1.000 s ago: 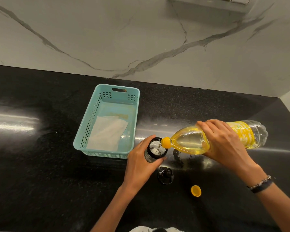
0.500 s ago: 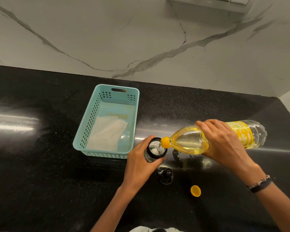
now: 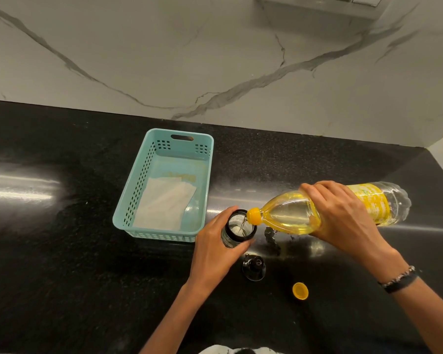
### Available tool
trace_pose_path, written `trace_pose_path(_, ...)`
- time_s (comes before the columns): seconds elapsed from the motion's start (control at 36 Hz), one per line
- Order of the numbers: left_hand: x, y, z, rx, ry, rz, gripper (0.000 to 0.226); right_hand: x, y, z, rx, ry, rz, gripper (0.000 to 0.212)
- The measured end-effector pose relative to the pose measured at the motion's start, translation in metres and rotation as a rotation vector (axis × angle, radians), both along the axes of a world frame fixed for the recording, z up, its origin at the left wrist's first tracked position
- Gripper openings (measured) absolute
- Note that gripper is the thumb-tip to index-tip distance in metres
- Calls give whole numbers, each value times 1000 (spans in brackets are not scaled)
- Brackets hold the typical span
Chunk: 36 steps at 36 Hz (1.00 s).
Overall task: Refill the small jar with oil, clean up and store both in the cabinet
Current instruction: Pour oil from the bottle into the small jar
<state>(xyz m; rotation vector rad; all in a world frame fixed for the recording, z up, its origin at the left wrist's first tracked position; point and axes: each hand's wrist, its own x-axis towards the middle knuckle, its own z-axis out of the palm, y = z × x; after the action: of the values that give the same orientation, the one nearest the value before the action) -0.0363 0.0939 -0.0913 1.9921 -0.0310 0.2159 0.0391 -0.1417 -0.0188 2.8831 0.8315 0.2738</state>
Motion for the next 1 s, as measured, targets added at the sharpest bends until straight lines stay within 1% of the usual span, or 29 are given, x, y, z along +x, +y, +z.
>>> trace_pose_path(0.11,0,0,0,-7,-8,-4,60,0,0,0,7,-7,0,83)
trace_pose_path(0.28,1,0,-1,-6,1,-10,62,-1,1,1,4,-5,0,87)
trace_pose_path(0.69,0,0,0,4,-9,-8,63,-1,-1,1,-5,8,-11,87)
trace_pose_path(1.0,0,0,-1,-2,12,2,65,0,-1,1,8,1,-1,83)
